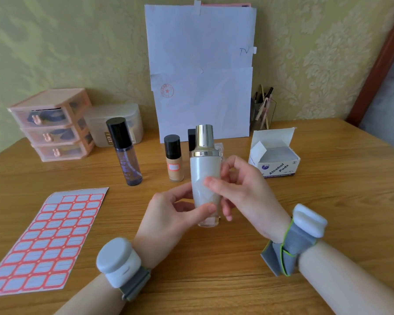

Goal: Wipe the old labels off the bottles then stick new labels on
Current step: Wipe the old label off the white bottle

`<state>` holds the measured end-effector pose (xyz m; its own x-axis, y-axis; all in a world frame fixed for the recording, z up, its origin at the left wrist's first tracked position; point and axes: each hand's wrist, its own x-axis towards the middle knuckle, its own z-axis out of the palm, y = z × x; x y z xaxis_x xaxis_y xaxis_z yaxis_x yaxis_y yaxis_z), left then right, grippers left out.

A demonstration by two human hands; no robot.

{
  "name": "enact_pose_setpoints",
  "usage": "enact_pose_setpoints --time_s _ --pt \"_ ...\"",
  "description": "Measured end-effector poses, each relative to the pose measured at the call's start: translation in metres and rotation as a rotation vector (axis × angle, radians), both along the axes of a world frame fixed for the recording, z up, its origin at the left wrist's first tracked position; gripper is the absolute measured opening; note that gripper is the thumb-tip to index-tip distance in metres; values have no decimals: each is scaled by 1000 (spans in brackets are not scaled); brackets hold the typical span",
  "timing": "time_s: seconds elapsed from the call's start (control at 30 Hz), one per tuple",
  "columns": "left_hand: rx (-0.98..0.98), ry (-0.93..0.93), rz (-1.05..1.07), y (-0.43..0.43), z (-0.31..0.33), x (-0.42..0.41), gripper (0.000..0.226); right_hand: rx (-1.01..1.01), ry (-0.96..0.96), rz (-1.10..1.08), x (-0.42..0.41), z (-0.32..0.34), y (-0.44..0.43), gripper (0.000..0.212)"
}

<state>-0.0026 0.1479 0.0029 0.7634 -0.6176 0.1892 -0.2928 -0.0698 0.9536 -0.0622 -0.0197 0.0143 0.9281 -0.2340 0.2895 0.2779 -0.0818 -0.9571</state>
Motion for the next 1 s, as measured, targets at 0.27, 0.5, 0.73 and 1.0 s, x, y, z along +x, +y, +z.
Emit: enact_pose_setpoints --time_s 0.27,0.5,0.73,1.0 --pt "-35 55 -39 1 5 -2 30 83 -24 23 0 0 -1 24" --pt "-55 94 3 -1 2 -2 31 -77 11 -37 2 -1 0 44" --pt "-47 34 -6 -1 4 -5 32 93 -62 -2 0 0 0 33" --pt "-40 49 -6 0 5 -4 29 41 -49 6 3 -1 1 33"
